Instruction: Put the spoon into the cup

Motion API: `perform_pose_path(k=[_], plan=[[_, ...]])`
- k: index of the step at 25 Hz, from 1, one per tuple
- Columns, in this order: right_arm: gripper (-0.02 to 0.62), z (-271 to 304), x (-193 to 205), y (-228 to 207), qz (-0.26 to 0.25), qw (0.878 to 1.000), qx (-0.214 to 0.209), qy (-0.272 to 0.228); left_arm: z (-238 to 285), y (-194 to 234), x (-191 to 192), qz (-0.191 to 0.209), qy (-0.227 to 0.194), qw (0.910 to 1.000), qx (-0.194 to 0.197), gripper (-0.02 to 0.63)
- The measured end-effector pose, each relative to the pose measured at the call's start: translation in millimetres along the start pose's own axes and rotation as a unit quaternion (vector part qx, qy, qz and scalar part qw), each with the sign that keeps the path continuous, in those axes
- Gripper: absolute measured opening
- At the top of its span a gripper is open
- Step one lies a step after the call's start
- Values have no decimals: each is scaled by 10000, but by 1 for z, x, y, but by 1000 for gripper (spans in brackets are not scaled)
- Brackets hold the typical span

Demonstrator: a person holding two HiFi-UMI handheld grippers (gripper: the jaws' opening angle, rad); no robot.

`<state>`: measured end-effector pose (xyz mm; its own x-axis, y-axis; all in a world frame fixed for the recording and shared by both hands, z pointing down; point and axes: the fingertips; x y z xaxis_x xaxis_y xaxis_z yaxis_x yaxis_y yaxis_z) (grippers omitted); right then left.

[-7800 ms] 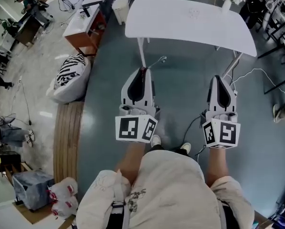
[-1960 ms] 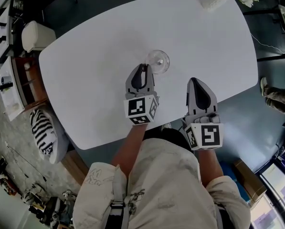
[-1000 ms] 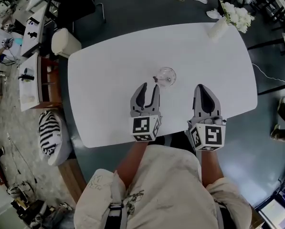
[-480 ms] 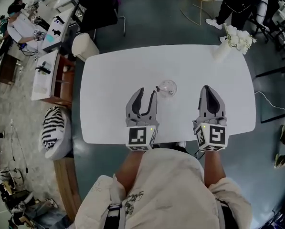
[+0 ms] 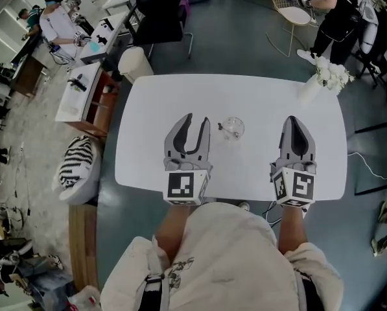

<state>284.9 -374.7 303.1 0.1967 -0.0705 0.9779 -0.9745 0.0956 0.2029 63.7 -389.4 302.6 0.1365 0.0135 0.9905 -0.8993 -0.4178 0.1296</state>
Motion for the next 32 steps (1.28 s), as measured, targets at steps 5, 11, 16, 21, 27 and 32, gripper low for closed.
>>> perform_pose_path(k=[5, 11, 16, 21, 27, 32], plan=[[-12, 0, -8, 1, -23, 9999, -83, -84, -1, -3, -14, 197, -139, 9997, -15, 135], [-12, 0, -7, -3, -3, 10000, -66, -74, 1, -12, -15, 152, -124, 9998, 67, 86], [-12, 5, -3, 0, 18, 9999, -128, -65, 6, -15, -10, 154, -103, 9998, 74, 38], [-12, 8, -2, 4, -25, 9998, -196, -27, 7, -15, -14, 182, -144, 9997, 29, 9], [-12, 13, -2, 8, -49, 9996, -258, -30, 11, -10, -12, 164, -100, 9998, -42, 9], [-12, 14, -3, 10, -66, 9996, -264, -17, 10, -4, -12, 121, -123, 9998, -128, 9]])
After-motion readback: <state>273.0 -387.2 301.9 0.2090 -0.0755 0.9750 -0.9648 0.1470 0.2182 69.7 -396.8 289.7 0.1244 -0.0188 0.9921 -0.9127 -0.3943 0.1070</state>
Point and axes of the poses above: the fingertips, and each gripper's own axes: z forward along the fingers, y to its left, x out of its underside, and after that the axes turned 10 degrees about -z, right-handed
